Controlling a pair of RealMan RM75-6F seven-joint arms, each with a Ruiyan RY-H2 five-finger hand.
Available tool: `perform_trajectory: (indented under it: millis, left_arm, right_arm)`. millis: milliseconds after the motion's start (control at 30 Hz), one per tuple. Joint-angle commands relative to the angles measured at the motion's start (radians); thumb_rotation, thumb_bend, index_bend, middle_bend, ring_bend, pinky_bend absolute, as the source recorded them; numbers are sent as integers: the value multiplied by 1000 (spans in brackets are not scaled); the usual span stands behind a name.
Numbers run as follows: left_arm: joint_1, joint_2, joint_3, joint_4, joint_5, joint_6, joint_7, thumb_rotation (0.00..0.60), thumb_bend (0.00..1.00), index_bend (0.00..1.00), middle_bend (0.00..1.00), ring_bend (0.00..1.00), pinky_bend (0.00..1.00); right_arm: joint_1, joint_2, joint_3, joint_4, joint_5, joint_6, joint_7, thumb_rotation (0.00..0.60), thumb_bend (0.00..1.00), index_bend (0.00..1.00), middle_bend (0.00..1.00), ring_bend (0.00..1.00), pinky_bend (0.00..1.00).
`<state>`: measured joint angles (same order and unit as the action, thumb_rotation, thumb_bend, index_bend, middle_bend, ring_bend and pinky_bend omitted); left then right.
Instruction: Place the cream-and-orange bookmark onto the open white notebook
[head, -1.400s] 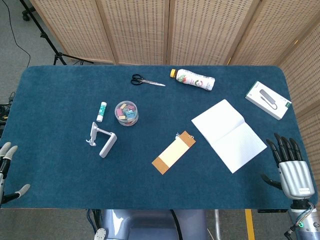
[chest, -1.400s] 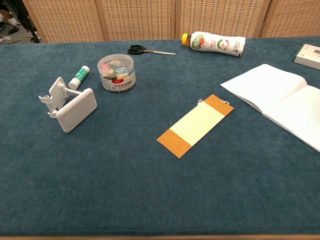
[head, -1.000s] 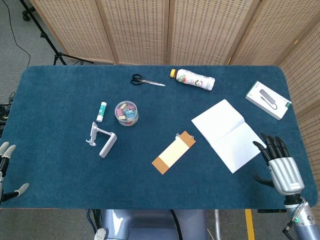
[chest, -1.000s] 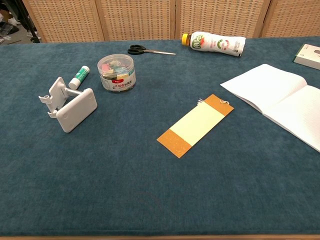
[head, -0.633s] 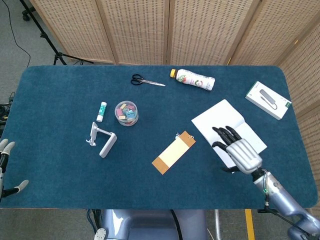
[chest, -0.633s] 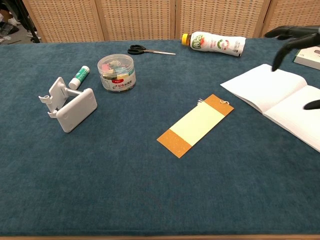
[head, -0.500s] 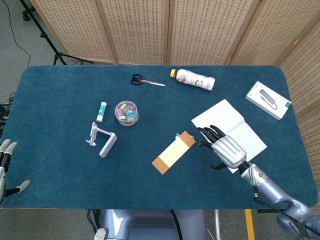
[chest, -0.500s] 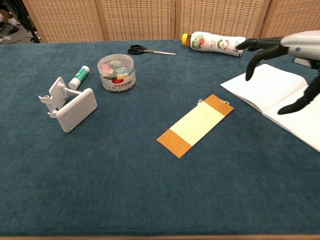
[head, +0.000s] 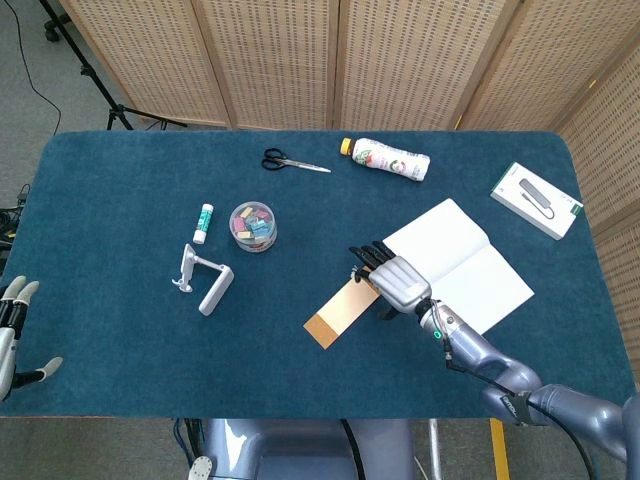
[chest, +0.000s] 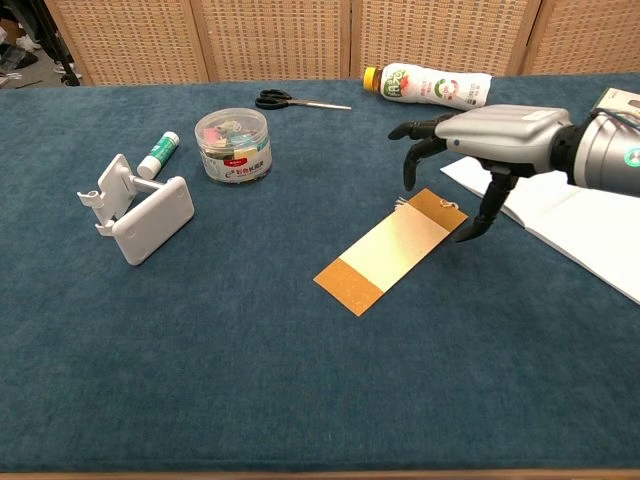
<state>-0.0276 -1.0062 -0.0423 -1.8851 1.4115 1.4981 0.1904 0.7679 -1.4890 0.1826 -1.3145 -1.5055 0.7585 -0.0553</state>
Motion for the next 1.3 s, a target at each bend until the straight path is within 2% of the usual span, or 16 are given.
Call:
perform_trajectory:
  millis: [33,300,467,767,1300]
  left_arm:
    - [-1,4,1,0,-1,-3,-6,600,0,0,0,0,0]
    - [0,13,6,1,7,-5,-24,600,0,0,0,0,0]
    - [-2,17,9,-2,8,-11,-31,600,0,0,0,0,0]
    - [-5,23,17,-6,12,-24,-42,600,0,0,0,0,0]
    - [-11,30,16,-11,-1,-36,-46,600,0,0,0,0,0]
  right_arm:
    - [24,-27,10,2,34,-14,-86,600,73,330,10,0,0]
    - [35,-44,15,-44,135,-22,-243,600,53,330,0,0,0]
    - [45,-78,2,-34,187,-25,-314,600,53,330,0,0,0]
    - [75,-113,-37,9,183,-14,-425,600,53,330,0,0,0]
    - [97,-157,-54,38,198,10,-418,600,29,330,0,0,0]
